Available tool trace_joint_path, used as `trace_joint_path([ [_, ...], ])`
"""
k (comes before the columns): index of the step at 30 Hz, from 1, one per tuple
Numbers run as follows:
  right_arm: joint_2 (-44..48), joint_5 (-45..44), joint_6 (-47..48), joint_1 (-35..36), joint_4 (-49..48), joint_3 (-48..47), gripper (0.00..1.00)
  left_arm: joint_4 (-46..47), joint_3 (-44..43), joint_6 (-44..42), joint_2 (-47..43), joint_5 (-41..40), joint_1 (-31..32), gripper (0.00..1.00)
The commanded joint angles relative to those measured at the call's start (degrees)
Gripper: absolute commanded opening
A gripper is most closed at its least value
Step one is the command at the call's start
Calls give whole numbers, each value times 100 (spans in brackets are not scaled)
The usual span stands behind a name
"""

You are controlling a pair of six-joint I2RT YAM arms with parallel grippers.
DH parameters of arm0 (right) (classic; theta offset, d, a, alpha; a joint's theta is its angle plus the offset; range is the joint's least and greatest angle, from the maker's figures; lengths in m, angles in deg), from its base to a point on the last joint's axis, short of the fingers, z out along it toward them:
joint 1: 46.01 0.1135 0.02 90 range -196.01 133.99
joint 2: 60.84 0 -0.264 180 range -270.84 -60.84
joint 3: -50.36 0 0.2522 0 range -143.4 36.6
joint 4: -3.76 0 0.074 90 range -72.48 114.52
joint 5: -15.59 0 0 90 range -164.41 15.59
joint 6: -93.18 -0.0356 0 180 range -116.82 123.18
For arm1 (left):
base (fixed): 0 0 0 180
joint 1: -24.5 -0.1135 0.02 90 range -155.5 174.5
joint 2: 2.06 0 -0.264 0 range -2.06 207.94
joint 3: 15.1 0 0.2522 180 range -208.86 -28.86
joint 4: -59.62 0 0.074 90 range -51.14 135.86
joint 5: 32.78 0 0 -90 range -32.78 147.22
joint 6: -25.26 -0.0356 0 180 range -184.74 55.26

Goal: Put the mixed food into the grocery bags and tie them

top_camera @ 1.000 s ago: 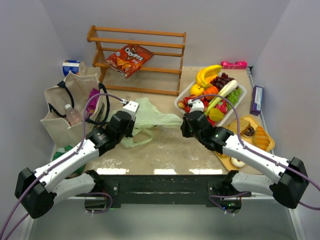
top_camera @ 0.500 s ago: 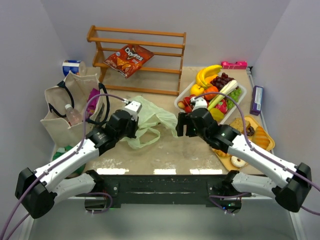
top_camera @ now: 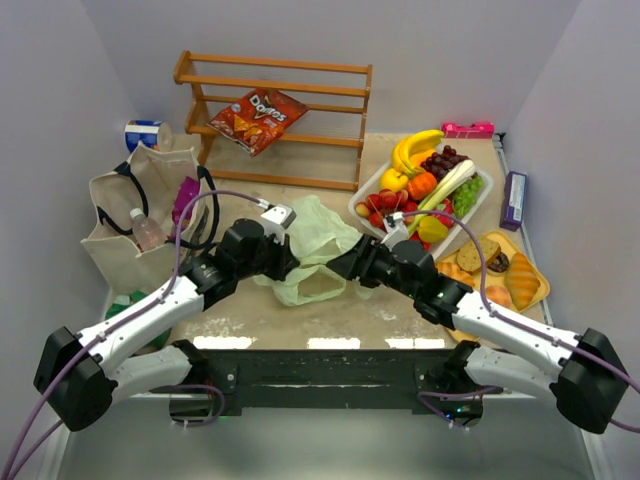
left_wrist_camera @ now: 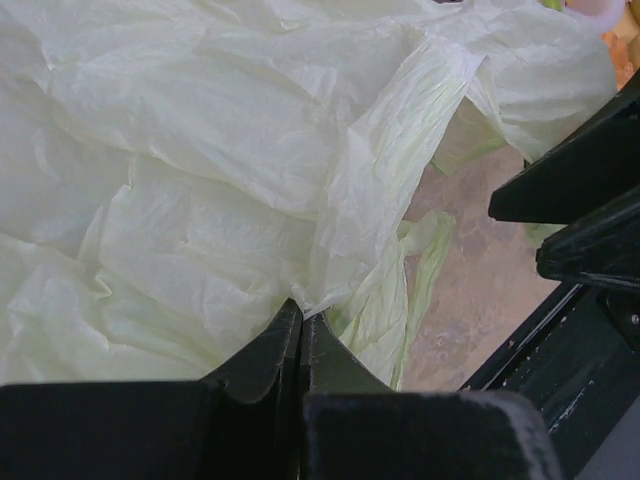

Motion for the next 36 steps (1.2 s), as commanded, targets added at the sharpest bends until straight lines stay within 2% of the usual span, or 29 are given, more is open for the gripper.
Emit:
trace_joint_path([
  [1,-101,21,-622,-8,-1217,-27,61,306,102,73,-15,310,-26,0],
  [5,-329,-252,-763,-8,-1357,114,56,412,146,100,-94,371,-26,0],
  [11,-875,-156,-1273,-8,-2025,457,54,386,137,100,-59,301,-26,0],
  [17,-893,-376,-1545,-8,-2061,650,54,377,137,117,-68,283,-26,0],
  [20,-849,-525,-1633,-8,-2062,712,55,368,146,100,-76,301,-26,0],
  [23,-918,-605,-1756,-7,-2122,773,60,438,172,91,-85,415,-26,0],
  [26,-1050,-675,-1897,-8,-2280,817,63,622,234,100,-103,748,-18,0],
  [36,-1647,-869,-2125,1,-2702,729,65,1018,401,126,-103,1566,-9,0],
])
